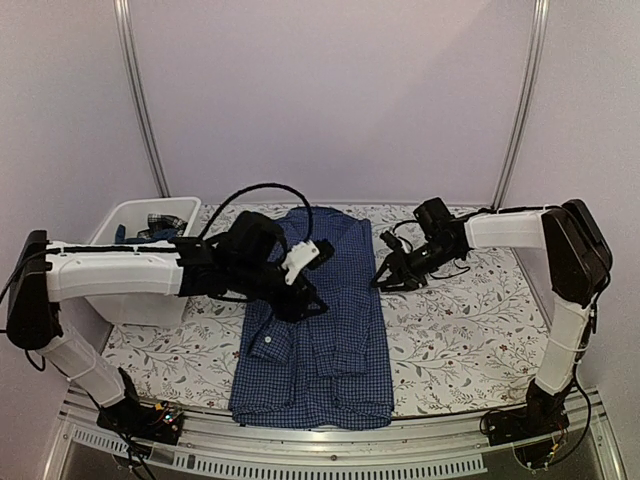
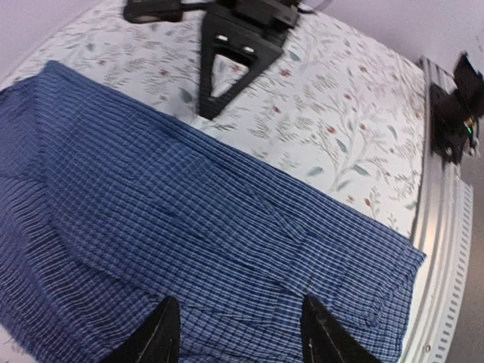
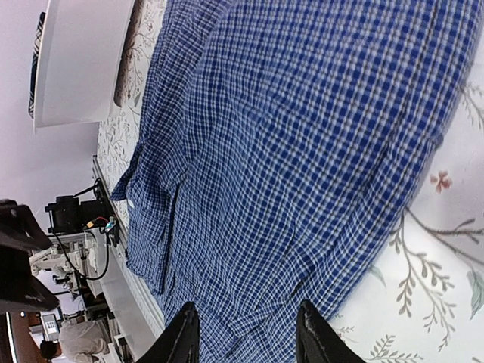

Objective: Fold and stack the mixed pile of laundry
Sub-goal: Adjust the rectangle-folded shirt at the center of the board, then move the rectangle-folded shirt to the center of the board.

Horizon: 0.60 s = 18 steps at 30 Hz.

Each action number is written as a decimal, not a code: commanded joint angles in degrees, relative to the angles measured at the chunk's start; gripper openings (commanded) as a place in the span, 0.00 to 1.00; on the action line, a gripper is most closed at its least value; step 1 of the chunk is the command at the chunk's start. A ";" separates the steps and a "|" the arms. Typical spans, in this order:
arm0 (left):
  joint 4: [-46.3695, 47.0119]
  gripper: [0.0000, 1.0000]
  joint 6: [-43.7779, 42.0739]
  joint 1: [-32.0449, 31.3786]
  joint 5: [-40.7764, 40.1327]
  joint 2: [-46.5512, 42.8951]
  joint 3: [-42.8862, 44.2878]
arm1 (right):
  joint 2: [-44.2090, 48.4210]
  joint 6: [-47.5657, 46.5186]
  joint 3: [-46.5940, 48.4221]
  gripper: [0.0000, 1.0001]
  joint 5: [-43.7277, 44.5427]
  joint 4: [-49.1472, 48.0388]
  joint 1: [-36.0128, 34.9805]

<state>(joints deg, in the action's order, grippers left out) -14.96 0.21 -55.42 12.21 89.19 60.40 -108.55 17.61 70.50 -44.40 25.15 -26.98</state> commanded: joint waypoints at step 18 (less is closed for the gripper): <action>-5.12 0.48 13.86 20.20 -6.28 20.61 4.64 | -23.47 4.14 19.09 0.42 0.09 -4.23 -4.92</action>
<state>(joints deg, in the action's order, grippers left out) -19.33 13.21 -35.09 5.58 106.28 62.67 -129.47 20.12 90.30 -44.93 21.19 -32.05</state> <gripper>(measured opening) 0.487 0.423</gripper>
